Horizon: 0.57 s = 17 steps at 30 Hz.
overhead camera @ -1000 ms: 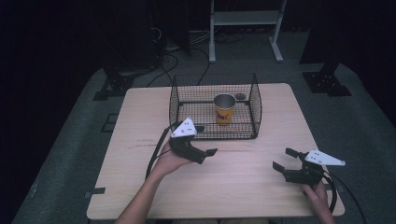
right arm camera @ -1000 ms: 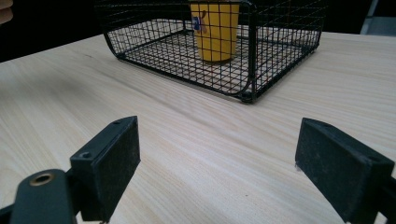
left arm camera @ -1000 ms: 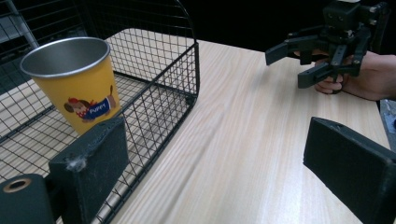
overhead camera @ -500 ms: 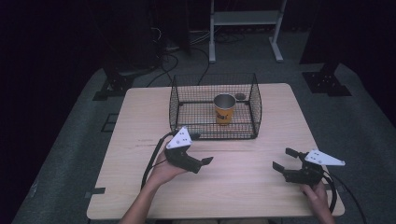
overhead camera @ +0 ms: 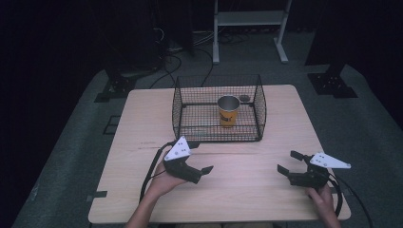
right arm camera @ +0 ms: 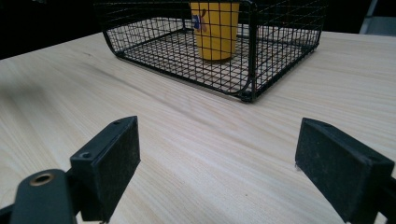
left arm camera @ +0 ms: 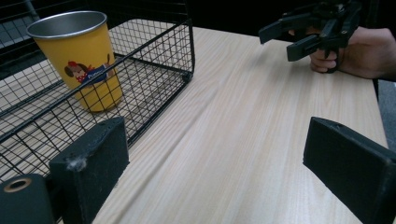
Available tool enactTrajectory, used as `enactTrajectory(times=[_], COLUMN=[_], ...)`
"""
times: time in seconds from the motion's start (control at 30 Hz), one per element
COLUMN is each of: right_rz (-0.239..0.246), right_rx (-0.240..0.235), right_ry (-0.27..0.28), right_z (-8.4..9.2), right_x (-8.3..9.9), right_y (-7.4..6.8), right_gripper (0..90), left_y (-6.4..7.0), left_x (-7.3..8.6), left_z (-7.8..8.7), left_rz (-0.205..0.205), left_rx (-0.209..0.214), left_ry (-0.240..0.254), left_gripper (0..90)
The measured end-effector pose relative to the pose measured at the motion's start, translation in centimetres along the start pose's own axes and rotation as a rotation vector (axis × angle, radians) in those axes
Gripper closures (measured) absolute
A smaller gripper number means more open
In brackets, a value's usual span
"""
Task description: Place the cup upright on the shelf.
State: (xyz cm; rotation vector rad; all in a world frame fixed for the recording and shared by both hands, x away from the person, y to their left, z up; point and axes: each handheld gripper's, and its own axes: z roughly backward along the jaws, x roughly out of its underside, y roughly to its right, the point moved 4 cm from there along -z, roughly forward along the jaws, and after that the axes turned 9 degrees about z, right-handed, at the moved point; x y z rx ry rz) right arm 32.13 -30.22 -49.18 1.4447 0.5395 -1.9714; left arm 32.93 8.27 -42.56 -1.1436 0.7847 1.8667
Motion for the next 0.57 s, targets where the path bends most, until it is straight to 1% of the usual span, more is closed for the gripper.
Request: enactTrajectory(times=[0.03,0.1,0.17,0.23,0.33,0.43,0.5,0.53,0.57], right_rz=[0.0,0.0,-0.001,-0.001,-0.001,-0.002,-0.003,-0.002,-0.004], right_rx=[0.0,0.001,0.0,0.0,0.0,0.0,-0.001,-0.002,-0.005], right_ry=[0.0,0.0,0.0,0.0,0.0,0.001,0.001,0.001,0.002], right_z=[0.0,0.0,0.0,0.0,0.0,0.0,0.0,0.0,0.0], right_x=[0.0,0.0,0.0,0.0,0.0,0.0,0.0,0.0,0.0], right_y=[0.0,0.0,0.0,0.0,0.0,0.0,0.0,0.0,0.1], right_gripper=[12.9,12.9,12.9,12.9,12.9,12.9,12.9,13.0,12.9], left_y=[0.1,0.2,0.2,0.2,0.2,0.6,0.8,1.0,1.2], left_x=[0.2,0.4,0.8,1.2,1.7,2.1,2.4,2.7,3.0], left_z=[0.0,0.1,0.2,0.3,0.5,0.8,1.1,1.2,1.3], left_rz=[-0.008,-0.002,-0.006,0.005,0.005,-0.004,0.001,0.006,0.003], left_rx=[-0.01,-0.008,-0.02,-0.017,-0.032,-0.045,-0.049,-0.048,-0.056], left_ry=[-0.003,-0.002,-0.004,0.002,0.009,0.012,0.021,0.019,0.014], left_gripper=[6.3,6.3,6.3,6.3,6.3,6.2,6.2,6.2,6.2])
